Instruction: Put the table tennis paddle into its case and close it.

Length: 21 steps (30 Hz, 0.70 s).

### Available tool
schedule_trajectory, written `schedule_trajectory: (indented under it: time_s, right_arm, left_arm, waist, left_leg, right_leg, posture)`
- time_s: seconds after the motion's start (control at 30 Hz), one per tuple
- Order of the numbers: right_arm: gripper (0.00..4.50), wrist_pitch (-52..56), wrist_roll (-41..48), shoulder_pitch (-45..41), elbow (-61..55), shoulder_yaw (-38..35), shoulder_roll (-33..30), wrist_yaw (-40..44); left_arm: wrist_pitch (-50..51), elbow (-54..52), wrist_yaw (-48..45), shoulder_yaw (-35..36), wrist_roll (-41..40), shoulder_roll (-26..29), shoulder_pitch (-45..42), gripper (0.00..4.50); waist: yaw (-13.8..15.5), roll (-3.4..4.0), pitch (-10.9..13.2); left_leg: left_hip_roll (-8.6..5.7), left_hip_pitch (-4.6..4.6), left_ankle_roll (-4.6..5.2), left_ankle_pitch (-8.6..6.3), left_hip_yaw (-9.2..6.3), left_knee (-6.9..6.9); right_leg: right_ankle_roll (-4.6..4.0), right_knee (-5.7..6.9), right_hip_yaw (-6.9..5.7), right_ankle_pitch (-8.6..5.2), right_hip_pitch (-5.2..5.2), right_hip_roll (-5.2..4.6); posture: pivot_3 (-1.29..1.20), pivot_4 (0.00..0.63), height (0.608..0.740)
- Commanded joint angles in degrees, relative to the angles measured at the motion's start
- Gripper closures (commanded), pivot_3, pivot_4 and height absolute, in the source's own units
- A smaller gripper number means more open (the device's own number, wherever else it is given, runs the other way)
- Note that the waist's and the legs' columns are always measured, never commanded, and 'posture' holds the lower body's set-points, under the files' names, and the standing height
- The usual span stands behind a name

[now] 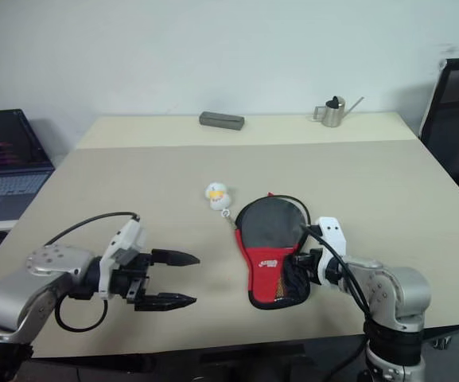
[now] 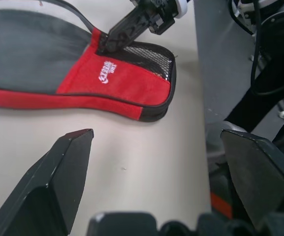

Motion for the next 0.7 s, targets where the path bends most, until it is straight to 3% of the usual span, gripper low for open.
schedule_trajectory:
  time_s: [0.03,0.33,0.7]
  right_arm:
    - [4.48,1.29,3.85,1.81,-2.5,-0.58,1.22,-1.95]
    - [4.48,1.29,13.91,5.33,-5.66,-3.05,2.17,-9.07]
    - [4.48,1.29,30.64,7.94,-5.02,-5.37,-1.56,-20.03]
  left_arm:
    - [-0.17,-2.0,-0.74,-0.25,-1.24,0.73,-0.65,0.0]
    - [-0.95,-1.26,-1.77,-0.39,-0.86,1.22,-0.4,0.0]
    - [-1.36,-1.6,-2.23,-0.1,-1.04,1.71,1.11,0.0]
  waist:
    - [0.02,0.0,0.0]
    - [0.06,0.01,0.01]
    - [0.06,0.02,0.01]
  left_leg:
    - [0.01,0.0,0.0,0.0,0.0,0.0]
    - [0.05,0.0,0.0,0.0,0.01,-0.03]
    - [0.06,0.0,0.01,-0.01,0.03,-0.03]
  right_leg:
    - [0.0,0.0,0.0,0.0,0.0,0.0]
    - [-0.03,-0.03,0.0,-0.02,0.0,0.0]
    - [-0.05,-0.06,0.0,-0.05,0.0,0.0]
  posture:
    - [0.0,0.15,0.74]
    - [0.0,0.15,0.74]
    - [0.0,0.15,0.74]
